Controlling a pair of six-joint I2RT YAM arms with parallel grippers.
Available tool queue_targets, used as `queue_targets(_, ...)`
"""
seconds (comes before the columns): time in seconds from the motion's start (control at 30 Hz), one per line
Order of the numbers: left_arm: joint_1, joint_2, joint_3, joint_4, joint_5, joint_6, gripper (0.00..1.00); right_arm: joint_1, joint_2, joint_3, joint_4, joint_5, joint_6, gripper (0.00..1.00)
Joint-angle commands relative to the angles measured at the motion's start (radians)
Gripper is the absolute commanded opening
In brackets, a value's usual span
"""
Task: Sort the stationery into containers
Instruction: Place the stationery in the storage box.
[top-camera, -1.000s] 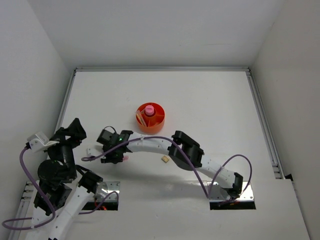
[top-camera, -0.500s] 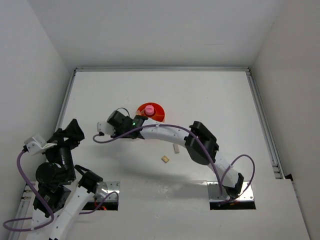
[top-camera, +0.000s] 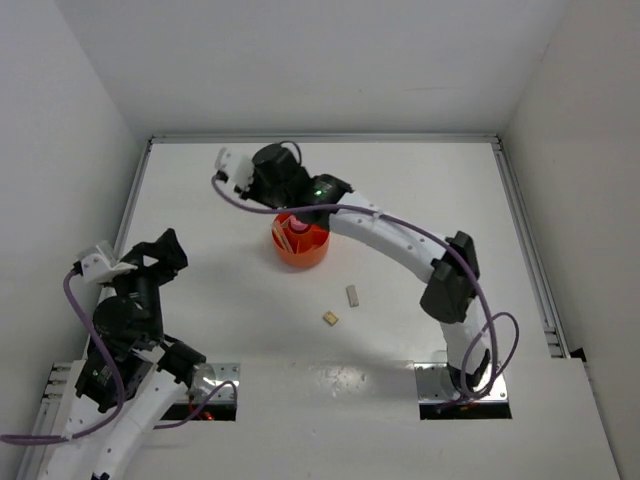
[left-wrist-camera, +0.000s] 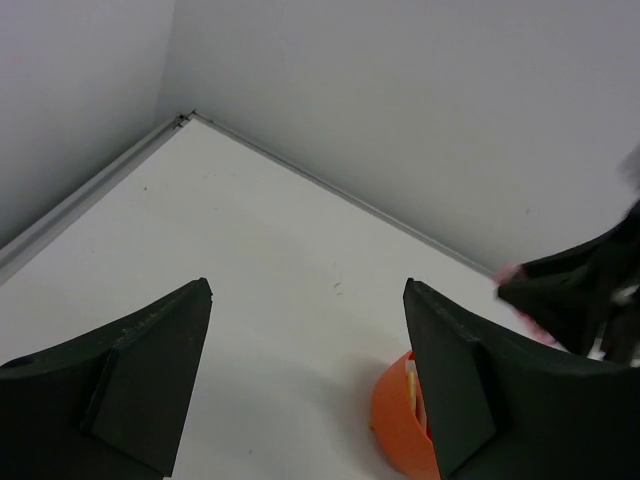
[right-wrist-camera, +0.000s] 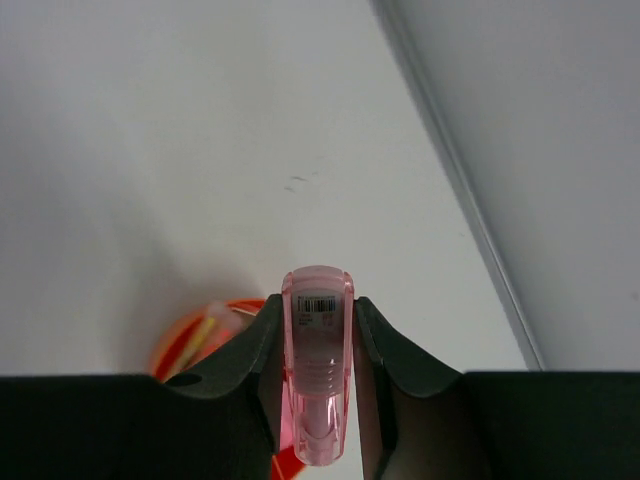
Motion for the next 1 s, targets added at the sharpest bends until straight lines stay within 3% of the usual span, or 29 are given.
queue_targets(0.0, 0.003, 0.068, -0.004, 0.051, 0.067, 0.02, 0.83, -0.073, -0.154, -0.088, 0.123, 0.093, 0.167, 0.0)
queue_targets(0.13, 0.003, 0.13, -0.004, 0.075, 0.119, 0.041, 0.83, -0.134, -0.359, -0.383, 0.203, 0.046, 0.316, 0.0)
queue_targets(0.23, 0.015, 0.157, -0.004, 0.086, 0.167, 0.053, 0.83, -0.162, -0.459, -0.561, 0.262, -0.058, 0.316, 0.0)
queue_targets(0.5, 0.028, 0.191, -0.004, 0.086, 0.212, 0.063, 0.83, -0.243, -0.653, -0.826, 0.284, -0.5, 0.16, 0.0)
queue_targets(0.6, 0.028, 0.191, -0.013, 0.086, 0.212, 0.063, 0.83, -0.252, -0.664, -0.87, 0.264, -0.598, 0.03, 0.0)
queue_targets(0.63, 0.028, 0.191, -0.013, 0.086, 0.212, 0.063, 0.83, -0.252, -0.664, -0.87, 0.184, -0.638, -0.038, 0.0)
queue_targets(0.8, 0.028, 0.2, -0.013, 0.086, 0.221, 0.063, 0.83, -0.252, -0.567, -0.788, -0.064, -0.755, -0.634, 0.0)
queue_targets(0.9, 0.028, 0.21, -0.013, 0.086, 0.23, 0.072, 0.83, -0.252, -0.51, -0.699, -0.191, -0.792, -0.852, 0.0)
queue_targets(0.97, 0.028, 0.219, -0.013, 0.086, 0.23, 0.072, 0.83, -0.237, -0.458, -0.64, -0.239, -0.792, -0.914, 0.0)
